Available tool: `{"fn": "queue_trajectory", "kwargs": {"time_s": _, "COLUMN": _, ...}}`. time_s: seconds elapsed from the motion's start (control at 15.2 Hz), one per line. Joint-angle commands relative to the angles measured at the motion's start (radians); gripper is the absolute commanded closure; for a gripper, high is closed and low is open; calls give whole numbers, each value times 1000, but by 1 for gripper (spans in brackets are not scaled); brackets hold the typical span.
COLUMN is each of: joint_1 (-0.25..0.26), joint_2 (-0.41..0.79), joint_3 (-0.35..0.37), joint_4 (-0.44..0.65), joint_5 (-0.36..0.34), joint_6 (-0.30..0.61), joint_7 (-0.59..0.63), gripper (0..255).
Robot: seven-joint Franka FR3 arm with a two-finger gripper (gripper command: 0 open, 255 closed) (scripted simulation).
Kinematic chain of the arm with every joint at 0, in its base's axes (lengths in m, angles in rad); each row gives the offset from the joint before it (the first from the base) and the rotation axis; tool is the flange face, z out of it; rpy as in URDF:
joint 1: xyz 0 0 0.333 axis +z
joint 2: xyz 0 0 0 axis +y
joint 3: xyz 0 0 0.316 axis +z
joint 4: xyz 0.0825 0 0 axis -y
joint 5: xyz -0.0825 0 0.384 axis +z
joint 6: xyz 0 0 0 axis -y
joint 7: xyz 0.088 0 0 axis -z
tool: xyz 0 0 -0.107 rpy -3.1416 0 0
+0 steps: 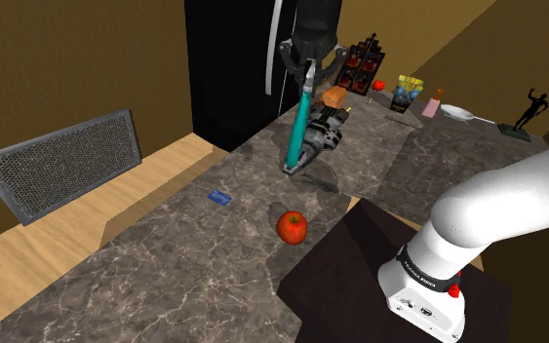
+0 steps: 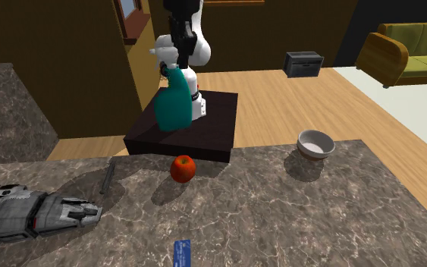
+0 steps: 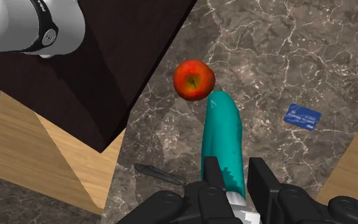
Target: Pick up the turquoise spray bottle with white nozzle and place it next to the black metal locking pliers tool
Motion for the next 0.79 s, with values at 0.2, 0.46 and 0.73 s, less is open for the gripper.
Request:
{"fn": "queue_trajectory", "kwargs": {"time_s": 0.2, "joint_1": -27, "joint_2": -51, "joint_3": -105, "joint_4": -63, "joint_5": -35, "joint_6": 11, "joint_7": -132, "gripper": 255}}
{"fn": "queue_trajectory", "kwargs": {"time_s": 0.46, "joint_1": -54, "joint_2": -71, "joint_3": -186, "joint_4": -96, "joint_5": -72, "joint_6": 23, "joint_7": -232, "gripper": 255}}
{"fn": "queue_trajectory", "kwargs": {"time_s": 0.73, "joint_1": -84, "joint_2": -74, "joint_3": -263, "joint_4": -112, "joint_5": -114, "joint_6": 39, "joint_7": -328, "gripper": 255}}
